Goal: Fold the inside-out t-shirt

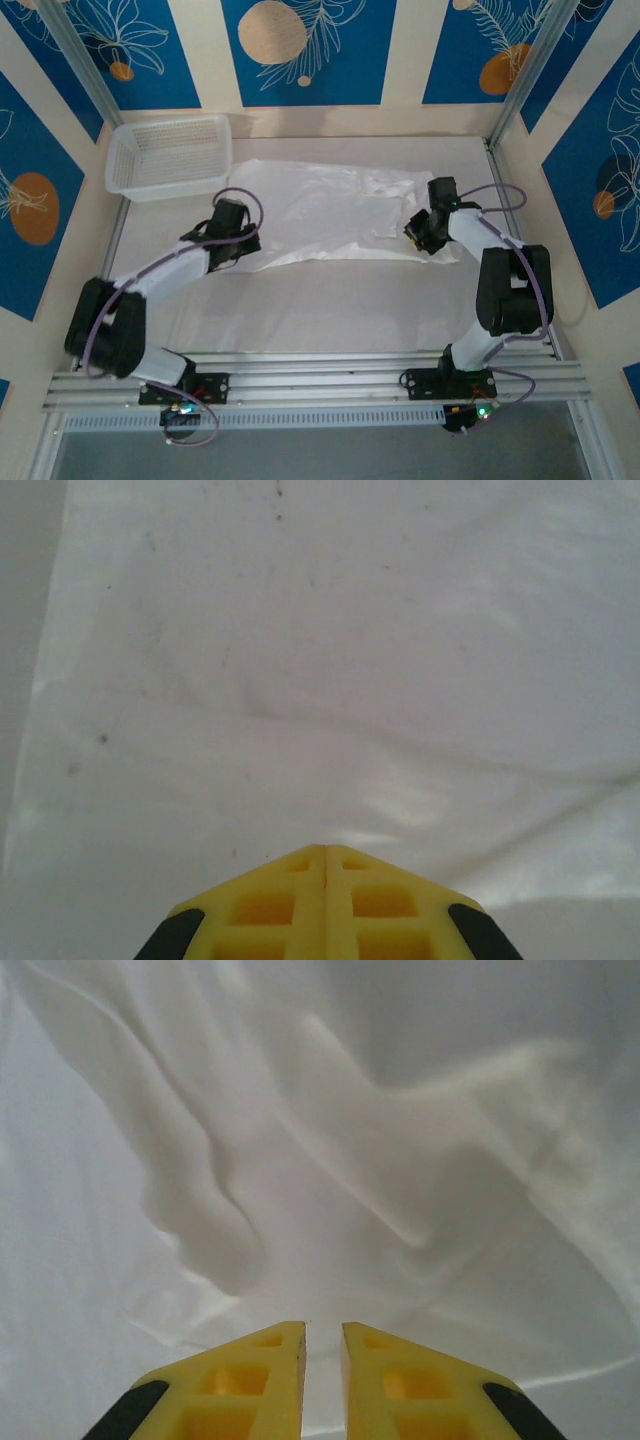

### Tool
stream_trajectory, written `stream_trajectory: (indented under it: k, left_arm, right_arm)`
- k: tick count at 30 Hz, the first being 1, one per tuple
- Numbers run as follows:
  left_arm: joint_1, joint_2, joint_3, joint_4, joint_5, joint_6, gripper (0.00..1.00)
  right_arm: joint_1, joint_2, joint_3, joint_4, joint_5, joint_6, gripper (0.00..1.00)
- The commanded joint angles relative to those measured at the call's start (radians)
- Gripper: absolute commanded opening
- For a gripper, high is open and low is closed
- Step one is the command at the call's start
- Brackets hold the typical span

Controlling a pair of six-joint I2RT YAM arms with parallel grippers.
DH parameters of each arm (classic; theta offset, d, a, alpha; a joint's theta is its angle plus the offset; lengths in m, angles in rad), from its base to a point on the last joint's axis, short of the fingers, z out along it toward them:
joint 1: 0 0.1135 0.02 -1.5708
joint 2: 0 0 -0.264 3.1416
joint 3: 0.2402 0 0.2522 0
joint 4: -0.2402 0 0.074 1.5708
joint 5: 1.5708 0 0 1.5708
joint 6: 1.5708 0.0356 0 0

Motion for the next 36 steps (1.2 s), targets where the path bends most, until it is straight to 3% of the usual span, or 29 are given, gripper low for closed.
stream_trajectory:
  k: [1, 6, 16, 22, 24, 26, 28, 31, 34, 36]
  left_arm:
    - [-0.003, 0.096, 0.039, -0.090, -0.134, -0.028, 0.00]
    - [0.018, 0.109, -0.055, -0.021, -0.175, -0.033, 0.00]
    - [0.149, 0.146, -0.087, -0.076, -0.224, -0.095, 0.03]
    - [0.190, 0.112, -0.107, -0.048, -0.195, -0.066, 0.03]
    - [0.190, 0.062, -0.116, -0.017, -0.123, -0.021, 0.04]
    - [0.181, 0.002, -0.120, 0.008, -0.016, -0.001, 0.08]
    - [0.135, -0.052, -0.107, 0.031, 0.056, 0.012, 0.13]
    - [0.041, -0.047, -0.044, 0.014, 0.000, 0.005, 0.19]
    - [0.021, 0.045, 0.010, 0.018, -0.055, -0.029, 0.08]
    - [0.021, 0.130, 0.043, 0.036, -0.073, -0.020, 0.00]
  right_arm:
    - [-0.017, -0.032, -0.044, 0.022, 0.042, -0.005, 0.20]
    - [-0.091, -0.072, -0.093, 0.009, 0.095, -0.048, 0.36]
    - [-0.268, -0.064, -0.176, 0.025, -0.019, -0.073, 0.34]
    - [-0.329, -0.118, -0.180, -0.005, -0.029, -0.121, 0.34]
    - [-0.335, -0.143, -0.166, -0.012, -0.061, -0.152, 0.28]
    - [-0.290, -0.185, -0.140, -0.041, -0.054, -0.172, 0.25]
    - [-0.184, -0.238, -0.121, -0.046, -0.013, -0.176, 0.25]
    - [-0.046, -0.254, -0.118, 0.011, -0.013, -0.117, 0.18]
    - [0.040, -0.185, -0.118, 0.086, -0.008, -0.050, 0.01]
    - [0.078, -0.099, -0.084, 0.102, 0.000, -0.062, 0.00]
